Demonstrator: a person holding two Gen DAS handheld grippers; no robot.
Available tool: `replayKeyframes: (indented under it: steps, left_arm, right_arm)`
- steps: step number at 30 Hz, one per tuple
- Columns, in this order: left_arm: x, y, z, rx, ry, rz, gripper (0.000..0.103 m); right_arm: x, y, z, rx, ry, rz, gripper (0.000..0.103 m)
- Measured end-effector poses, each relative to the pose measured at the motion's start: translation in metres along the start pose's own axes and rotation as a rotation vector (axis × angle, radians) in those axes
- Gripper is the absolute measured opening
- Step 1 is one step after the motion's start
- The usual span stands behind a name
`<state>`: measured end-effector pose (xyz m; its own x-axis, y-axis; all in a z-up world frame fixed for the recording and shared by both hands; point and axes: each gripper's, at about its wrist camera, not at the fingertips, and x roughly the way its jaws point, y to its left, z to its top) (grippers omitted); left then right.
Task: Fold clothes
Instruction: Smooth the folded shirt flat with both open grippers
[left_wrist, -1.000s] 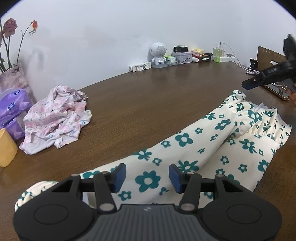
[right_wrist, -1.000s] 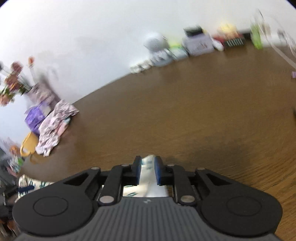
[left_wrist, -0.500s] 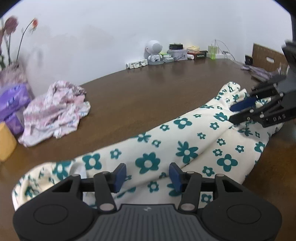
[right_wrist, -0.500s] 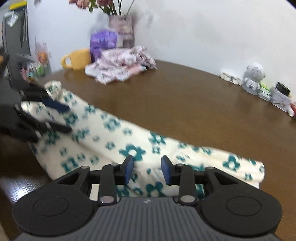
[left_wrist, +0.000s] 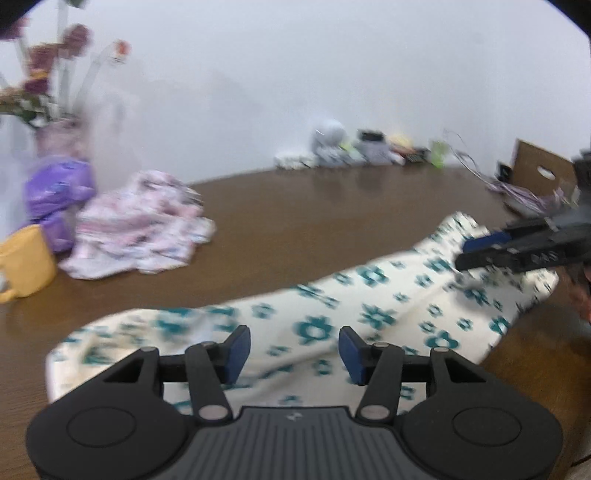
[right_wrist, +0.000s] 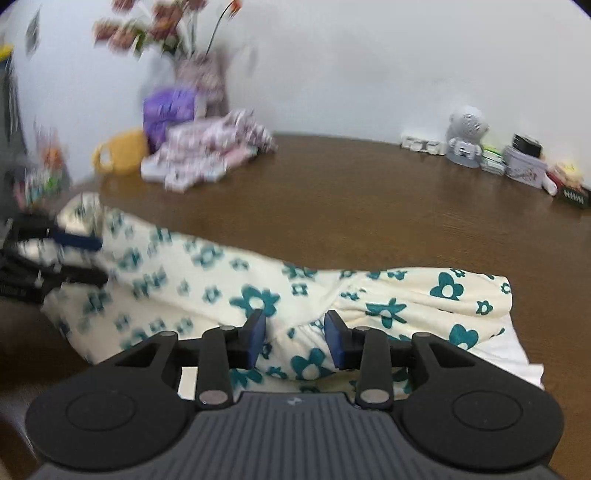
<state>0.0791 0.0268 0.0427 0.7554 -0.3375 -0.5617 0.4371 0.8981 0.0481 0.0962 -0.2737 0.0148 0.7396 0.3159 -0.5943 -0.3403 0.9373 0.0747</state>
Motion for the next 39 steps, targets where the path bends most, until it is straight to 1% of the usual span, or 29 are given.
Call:
replayKeyframes:
  steps: [1,2,6,9,12,14,16,17,18,19,20,21,22,23,26,28,32,37,39]
  left_arm:
    - [-0.005,0.007,-0.001,-0.005,-0.006,0.035,0.053]
    - [-0.009,0.014,-0.002,-0.01,-0.009,0.069,0.053]
    - [-0.014,0.042,-0.005,-0.009,0.019,0.178,0.053]
    - [-0.015,0.061,-0.004,0.038,0.044,0.226,0.052]
    - [-0.006,0.078,0.002,0.124,0.071,0.269,0.052]
    - [0.004,0.087,0.004,0.195,0.089,0.269,0.051]
    - [0.013,0.09,0.005,0.272,0.097,0.237,0.045]
    - [0.017,0.09,0.005,0.314,0.11,0.21,0.04]
    - [0.021,0.09,0.006,0.355,0.123,0.183,0.037]
    - [0.025,0.09,0.006,0.397,0.136,0.155,0.03]
    - [0.029,0.09,0.006,0.435,0.15,0.13,0.018]
    - [0.031,0.09,0.004,0.463,0.169,0.116,0.012]
    - [0.033,0.089,0.002,0.489,0.185,0.108,0.01]
    - [0.033,0.087,-0.001,0.509,0.188,0.123,0.009]
    - [0.027,0.087,-0.01,0.523,0.171,0.136,0.008]
    - [0.023,0.089,-0.018,0.516,0.159,0.139,0.008]
    - [0.022,0.088,-0.028,0.51,0.159,0.157,0.008]
    - [0.019,0.086,-0.029,0.538,0.16,0.157,0.008]
    - [0.017,0.087,-0.028,0.539,0.159,0.152,0.011]
  right_arm:
    - [-0.004,0.001,0.001,0.023,-0.024,0.015,0.042]
    - [-0.007,0.003,0.003,0.042,-0.045,0.03,0.043]
    - [0.006,0.021,0.008,0.038,-0.044,0.057,0.047]
    - [0.015,0.036,0.011,0.034,-0.044,0.077,0.048]
    - [0.024,0.05,0.014,0.031,-0.044,0.098,0.051]
    - [0.031,0.059,0.017,0.029,-0.044,0.111,0.051]
    - [0.037,0.069,0.019,0.026,-0.043,0.125,0.051]
    - [0.04,0.073,0.02,0.025,-0.043,0.132,0.051]
    - [0.043,0.078,0.021,0.024,-0.043,0.138,0.051]
    - [0.046,0.082,0.022,0.023,-0.043,0.144,0.051]
    - [0.049,0.086,0.023,0.02,-0.038,0.14,0.051]
    - [0.051,0.088,0.022,0.019,-0.032,0.132,0.051]
    - [0.053,0.089,0.021,0.019,-0.026,0.125,0.051]
    - [0.055,0.09,0.02,0.024,-0.018,0.12,0.051]
    - [0.06,0.091,0.017,0.036,0.001,0.104,0.051]
    - [0.06,0.09,0.014,0.038,0.0,0.1,0.051]
    - [0.059,0.091,0.01,0.028,-0.005,0.092,0.051]
    - [0.059,0.098,0.009,-0.001,-0.009,0.076,0.054]
    - [0.06,0.098,0.009,-0.001,-0.009,0.076,0.054]
